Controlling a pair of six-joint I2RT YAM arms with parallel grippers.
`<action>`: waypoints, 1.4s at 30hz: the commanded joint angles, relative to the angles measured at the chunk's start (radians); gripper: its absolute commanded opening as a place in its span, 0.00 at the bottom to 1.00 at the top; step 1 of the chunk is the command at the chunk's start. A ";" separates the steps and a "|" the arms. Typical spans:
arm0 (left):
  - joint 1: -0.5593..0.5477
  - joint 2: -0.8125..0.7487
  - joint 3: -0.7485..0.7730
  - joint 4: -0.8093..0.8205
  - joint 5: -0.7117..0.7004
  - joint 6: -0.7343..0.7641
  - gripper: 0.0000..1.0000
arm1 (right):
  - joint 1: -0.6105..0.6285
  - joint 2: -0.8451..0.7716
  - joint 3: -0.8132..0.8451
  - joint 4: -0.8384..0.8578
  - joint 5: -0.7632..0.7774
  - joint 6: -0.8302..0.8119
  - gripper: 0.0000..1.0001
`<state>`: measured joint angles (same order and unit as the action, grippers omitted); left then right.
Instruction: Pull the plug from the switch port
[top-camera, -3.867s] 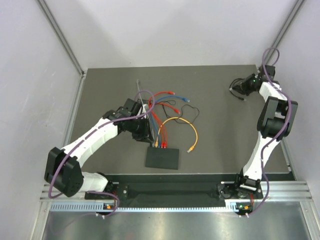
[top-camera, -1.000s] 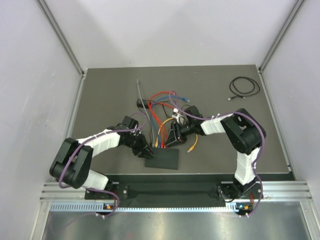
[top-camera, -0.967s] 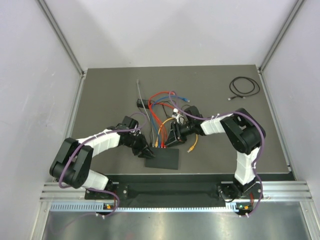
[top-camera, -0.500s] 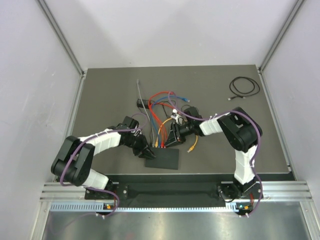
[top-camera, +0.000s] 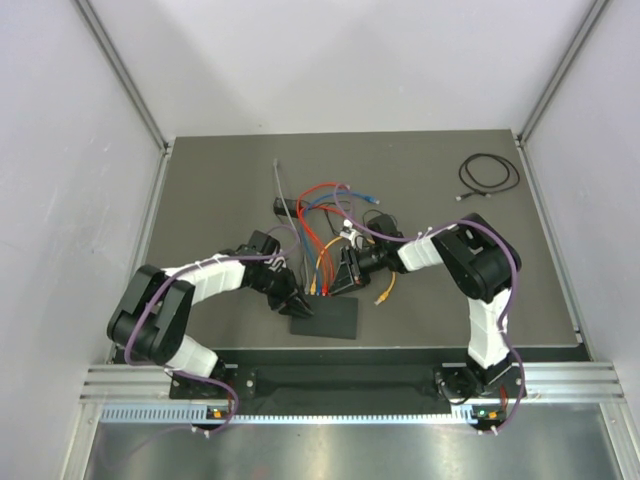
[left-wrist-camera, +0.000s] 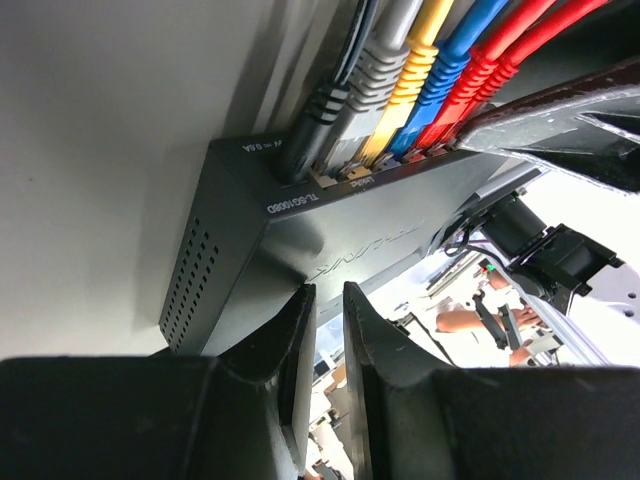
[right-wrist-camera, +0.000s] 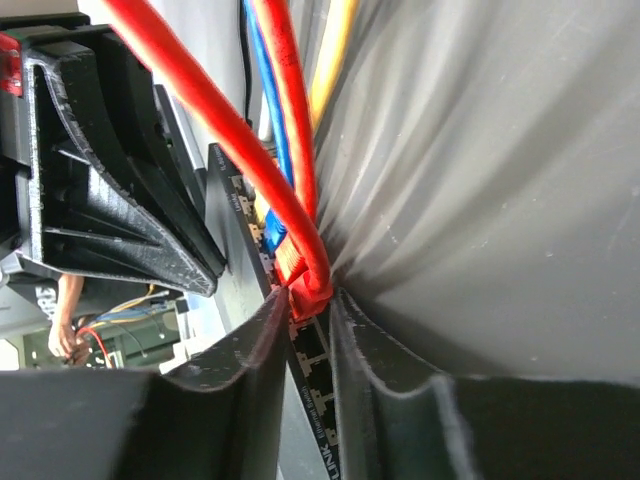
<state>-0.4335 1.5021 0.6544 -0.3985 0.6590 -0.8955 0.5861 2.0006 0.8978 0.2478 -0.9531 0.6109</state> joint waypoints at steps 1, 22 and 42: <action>0.001 0.029 0.014 -0.002 -0.093 0.044 0.23 | 0.014 0.041 0.010 -0.019 0.011 -0.063 0.21; 0.010 0.069 0.022 -0.138 -0.151 0.101 0.23 | 0.008 0.029 -0.033 0.158 0.209 0.177 0.00; 0.016 0.106 -0.018 -0.112 -0.119 0.122 0.22 | -0.058 0.003 0.162 -0.105 0.321 0.059 0.00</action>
<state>-0.4183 1.5646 0.6884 -0.4820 0.7109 -0.8345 0.5529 2.0155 1.0492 0.1757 -0.6727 0.6903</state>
